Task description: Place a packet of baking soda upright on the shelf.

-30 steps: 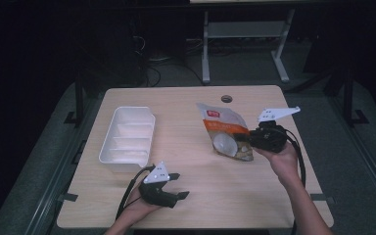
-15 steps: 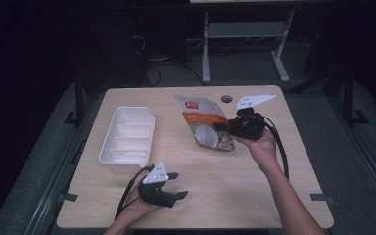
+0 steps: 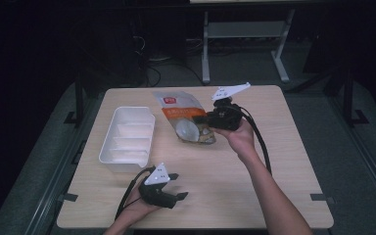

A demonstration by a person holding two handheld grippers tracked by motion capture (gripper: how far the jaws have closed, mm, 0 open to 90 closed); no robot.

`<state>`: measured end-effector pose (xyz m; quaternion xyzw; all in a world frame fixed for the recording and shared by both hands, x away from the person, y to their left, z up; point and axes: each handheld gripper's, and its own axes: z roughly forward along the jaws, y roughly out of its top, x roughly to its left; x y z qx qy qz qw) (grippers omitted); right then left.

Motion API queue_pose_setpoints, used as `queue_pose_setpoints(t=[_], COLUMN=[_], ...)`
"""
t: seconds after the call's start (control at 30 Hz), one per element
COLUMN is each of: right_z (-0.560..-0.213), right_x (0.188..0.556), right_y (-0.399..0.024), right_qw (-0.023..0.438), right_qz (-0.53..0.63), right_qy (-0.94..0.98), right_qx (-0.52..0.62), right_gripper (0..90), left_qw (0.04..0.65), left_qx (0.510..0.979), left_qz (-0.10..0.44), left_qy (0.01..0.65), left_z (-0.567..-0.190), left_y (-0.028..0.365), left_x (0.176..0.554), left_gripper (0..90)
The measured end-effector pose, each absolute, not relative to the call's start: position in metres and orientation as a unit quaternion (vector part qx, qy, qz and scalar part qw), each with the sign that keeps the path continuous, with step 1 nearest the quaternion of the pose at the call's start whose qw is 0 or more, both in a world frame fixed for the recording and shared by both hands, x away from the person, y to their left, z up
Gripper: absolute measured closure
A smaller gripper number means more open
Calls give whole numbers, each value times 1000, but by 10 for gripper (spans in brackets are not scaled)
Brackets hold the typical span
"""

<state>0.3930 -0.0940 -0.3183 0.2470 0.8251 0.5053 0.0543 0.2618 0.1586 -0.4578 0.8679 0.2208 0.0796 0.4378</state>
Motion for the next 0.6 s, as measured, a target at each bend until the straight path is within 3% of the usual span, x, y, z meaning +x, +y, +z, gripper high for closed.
queue_pose_setpoints(t=[0.6], right_z=[-309], right_x=[423], right_y=[-47], right_qw=[43], right_qz=[516], right_qy=[824], right_qx=[229], right_gripper=[899], left_qw=[437], left_qx=[866], left_qz=[75], left_qy=[231], left_z=[-461], left_y=[164], left_x=[268], left_gripper=[281])
